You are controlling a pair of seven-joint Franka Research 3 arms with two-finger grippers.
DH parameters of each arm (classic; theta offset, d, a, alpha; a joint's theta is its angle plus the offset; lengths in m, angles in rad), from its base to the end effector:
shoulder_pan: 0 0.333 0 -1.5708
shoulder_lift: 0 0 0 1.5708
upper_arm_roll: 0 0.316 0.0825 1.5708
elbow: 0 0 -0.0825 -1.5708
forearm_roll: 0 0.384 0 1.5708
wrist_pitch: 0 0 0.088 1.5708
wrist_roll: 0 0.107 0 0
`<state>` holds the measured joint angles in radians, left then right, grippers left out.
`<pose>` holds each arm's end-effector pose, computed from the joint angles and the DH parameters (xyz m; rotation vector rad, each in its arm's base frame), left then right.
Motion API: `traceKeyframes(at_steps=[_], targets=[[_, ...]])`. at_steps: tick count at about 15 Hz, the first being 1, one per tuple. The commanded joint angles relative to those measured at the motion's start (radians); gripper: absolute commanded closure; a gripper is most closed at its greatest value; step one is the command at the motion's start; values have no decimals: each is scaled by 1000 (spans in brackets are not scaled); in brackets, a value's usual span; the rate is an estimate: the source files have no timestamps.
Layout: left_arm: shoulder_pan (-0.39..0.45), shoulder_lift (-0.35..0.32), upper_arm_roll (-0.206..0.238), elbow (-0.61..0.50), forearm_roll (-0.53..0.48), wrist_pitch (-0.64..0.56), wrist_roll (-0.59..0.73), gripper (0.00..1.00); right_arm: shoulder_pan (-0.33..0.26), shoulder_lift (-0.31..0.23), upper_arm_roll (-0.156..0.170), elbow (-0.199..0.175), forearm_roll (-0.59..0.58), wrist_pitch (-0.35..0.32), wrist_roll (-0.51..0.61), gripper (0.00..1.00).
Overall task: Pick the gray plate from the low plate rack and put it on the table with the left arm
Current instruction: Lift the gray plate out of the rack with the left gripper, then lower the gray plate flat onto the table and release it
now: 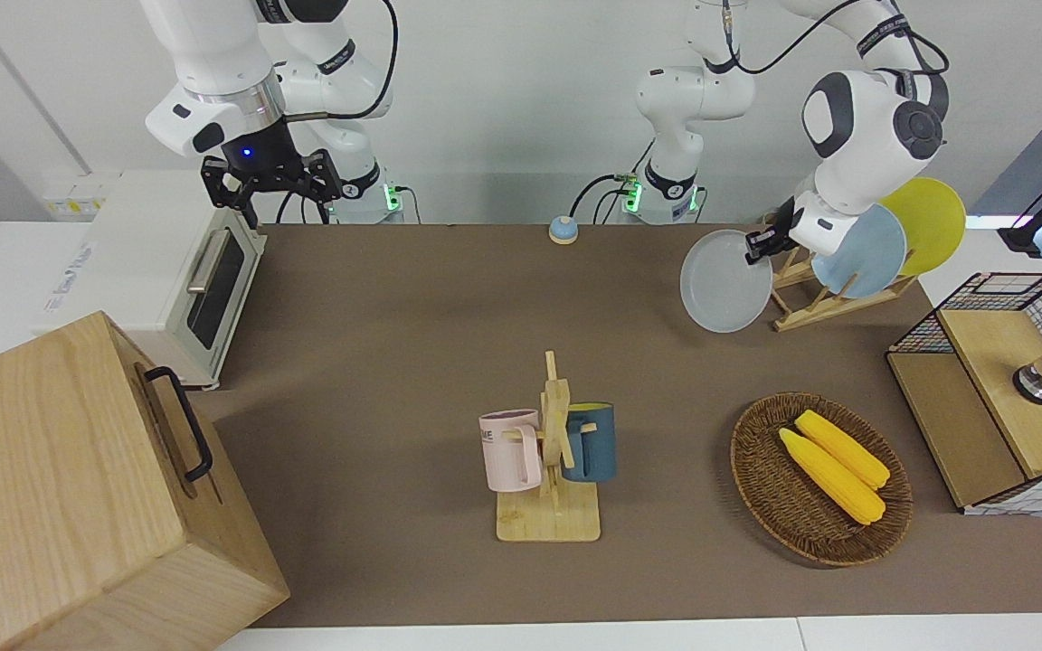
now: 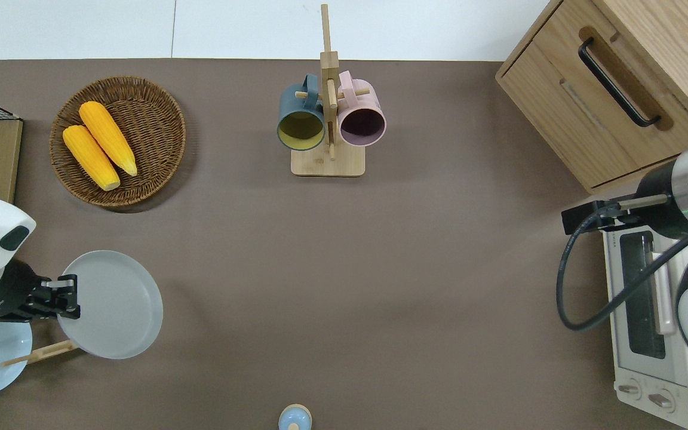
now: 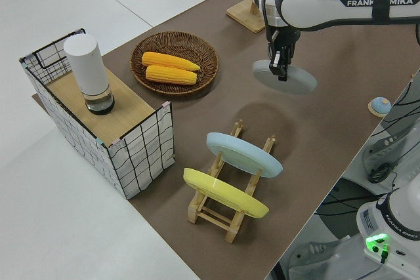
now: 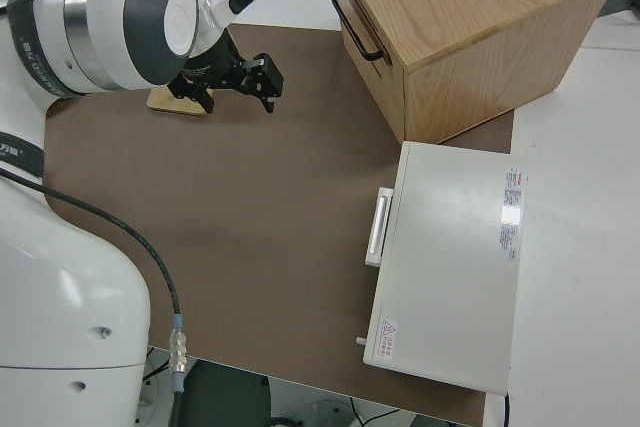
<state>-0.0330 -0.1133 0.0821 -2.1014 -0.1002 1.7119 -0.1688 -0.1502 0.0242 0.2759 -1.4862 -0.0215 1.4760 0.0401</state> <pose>0.4863 0.0154 0.4495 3.0000 0.3678 -0.4298 0.5486 0.0647 0.6430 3.1209 0.1311 -0.0502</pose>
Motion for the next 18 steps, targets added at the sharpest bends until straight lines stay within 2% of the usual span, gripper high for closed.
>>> traceKeyframes(at_steps=[1,2,6,9,10,11,13,14,15,16,18], targets=[[-4,-87,-25,-194,-13,151,-20,1000,-19,-3,17,9,-1,-14,12,17],[-5,-91,-27,-230,-13,182,-21,1000,-19,-3,17,9,-1,-14,12,17],[-7,-68,-45,-253,-13,205,-38,1000,-19,-3,17,9,-1,-14,12,17],[-5,10,-84,-256,-12,249,-76,1000,-19,-1,17,9,-1,-13,12,17],[-5,39,-113,-252,-12,261,-115,1000,-19,-1,17,9,-1,-14,12,17],[2,50,-126,-250,-13,270,-135,835,-19,-1,17,9,-1,-13,12,17],[4,53,-127,-249,-12,269,-138,288,-19,-3,17,9,-1,-13,12,17],[4,53,-127,-243,-13,261,-138,188,-19,-1,17,9,-1,-14,12,17],[4,53,-127,-239,-13,253,-138,137,-19,-3,17,9,-1,-13,12,17],[4,52,-127,-236,-12,249,-141,20,-19,-3,17,9,-1,-14,12,17],[8,50,-125,-210,-7,221,-136,13,-19,-3,17,9,-1,-14,12,17]])
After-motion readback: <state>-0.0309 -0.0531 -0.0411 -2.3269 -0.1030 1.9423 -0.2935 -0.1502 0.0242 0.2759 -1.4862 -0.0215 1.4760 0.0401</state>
